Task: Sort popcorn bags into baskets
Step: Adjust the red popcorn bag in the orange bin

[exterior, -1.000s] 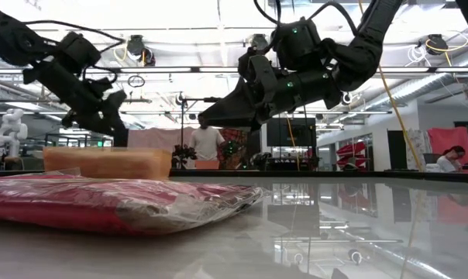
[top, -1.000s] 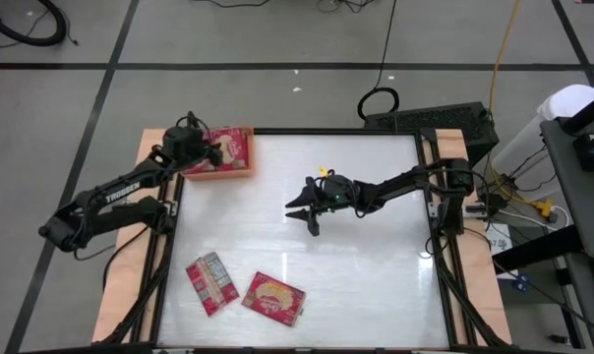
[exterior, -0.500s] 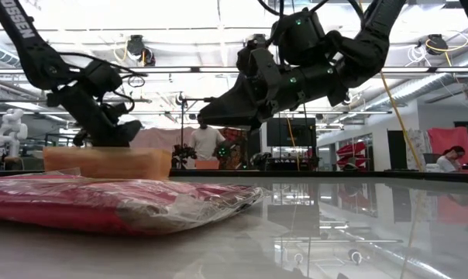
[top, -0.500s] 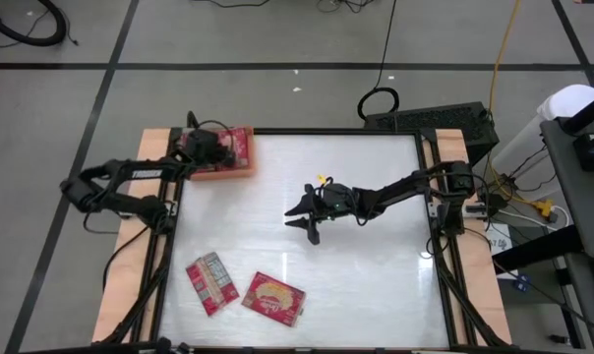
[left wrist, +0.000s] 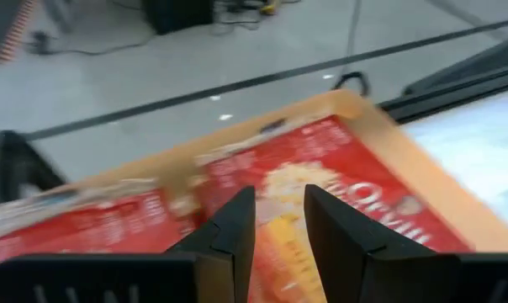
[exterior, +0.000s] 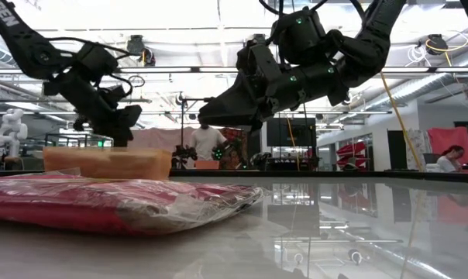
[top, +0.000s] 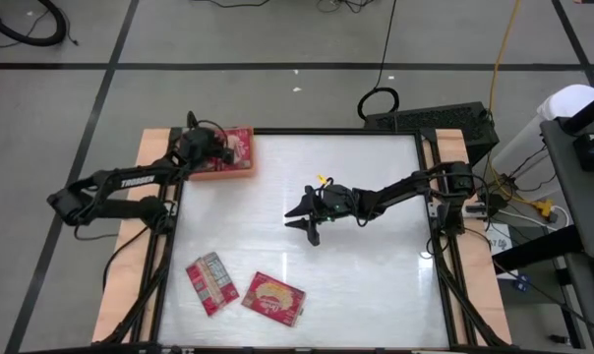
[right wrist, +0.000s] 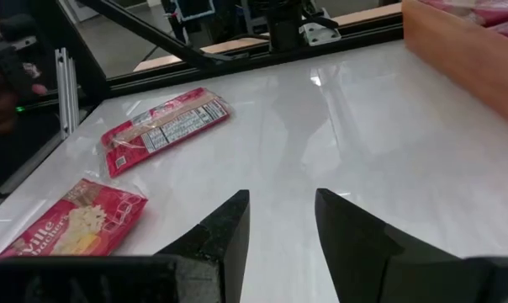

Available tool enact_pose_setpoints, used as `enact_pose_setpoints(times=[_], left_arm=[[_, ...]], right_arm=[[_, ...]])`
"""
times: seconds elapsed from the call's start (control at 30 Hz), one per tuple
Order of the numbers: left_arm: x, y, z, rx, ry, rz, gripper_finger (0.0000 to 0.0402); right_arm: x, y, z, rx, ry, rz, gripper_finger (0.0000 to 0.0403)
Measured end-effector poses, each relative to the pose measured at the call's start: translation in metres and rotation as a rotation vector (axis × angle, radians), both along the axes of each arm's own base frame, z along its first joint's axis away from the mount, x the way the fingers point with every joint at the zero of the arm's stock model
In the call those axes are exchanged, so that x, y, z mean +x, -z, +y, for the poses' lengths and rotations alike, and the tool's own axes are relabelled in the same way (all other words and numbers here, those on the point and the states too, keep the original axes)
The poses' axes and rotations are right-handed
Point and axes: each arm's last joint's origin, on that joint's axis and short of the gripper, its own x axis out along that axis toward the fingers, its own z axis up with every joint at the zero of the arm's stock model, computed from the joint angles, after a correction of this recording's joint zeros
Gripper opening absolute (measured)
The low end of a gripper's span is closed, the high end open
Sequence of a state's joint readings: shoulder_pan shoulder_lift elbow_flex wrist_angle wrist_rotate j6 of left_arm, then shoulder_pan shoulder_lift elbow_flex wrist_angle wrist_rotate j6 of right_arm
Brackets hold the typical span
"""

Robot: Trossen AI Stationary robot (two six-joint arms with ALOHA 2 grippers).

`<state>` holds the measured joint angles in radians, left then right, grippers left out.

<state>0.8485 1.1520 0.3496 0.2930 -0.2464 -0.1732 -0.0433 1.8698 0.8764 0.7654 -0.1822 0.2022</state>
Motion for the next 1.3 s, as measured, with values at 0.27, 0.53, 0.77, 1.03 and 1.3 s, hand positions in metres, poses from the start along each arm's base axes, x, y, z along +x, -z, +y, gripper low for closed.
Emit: enact_pose_setpoints(times=[0.27,0.53,0.77,1.03,1.3], left_arm=[[-0.015,0.006,-0.002,-0.032,-0.176,0.159,0.0106],[-0.014,0.012,-0.004,-0.073,-0.164,0.184,0.0106],[-0.012,0.018,-0.01,-0.134,-0.122,0.218,0.0106],[-0.011,0.019,-0.012,-0.172,-0.048,0.201,0.0106],[-0.004,0.007,-0.017,-0.089,0.005,0.15,0.0106]], right_arm=[[0.0,0.001,0.002,-0.005,-0.007,0.013,0.013],[-0.001,0.002,-0.003,-0.031,-0.004,0.013,0.013],[-0.001,0.003,0.004,-0.026,-0.02,0.025,0.013],[-0.001,0.003,0.017,-0.025,-0.057,0.032,0.013],[-0.002,-0.003,0.029,0.018,-0.071,0.021,0.013]])
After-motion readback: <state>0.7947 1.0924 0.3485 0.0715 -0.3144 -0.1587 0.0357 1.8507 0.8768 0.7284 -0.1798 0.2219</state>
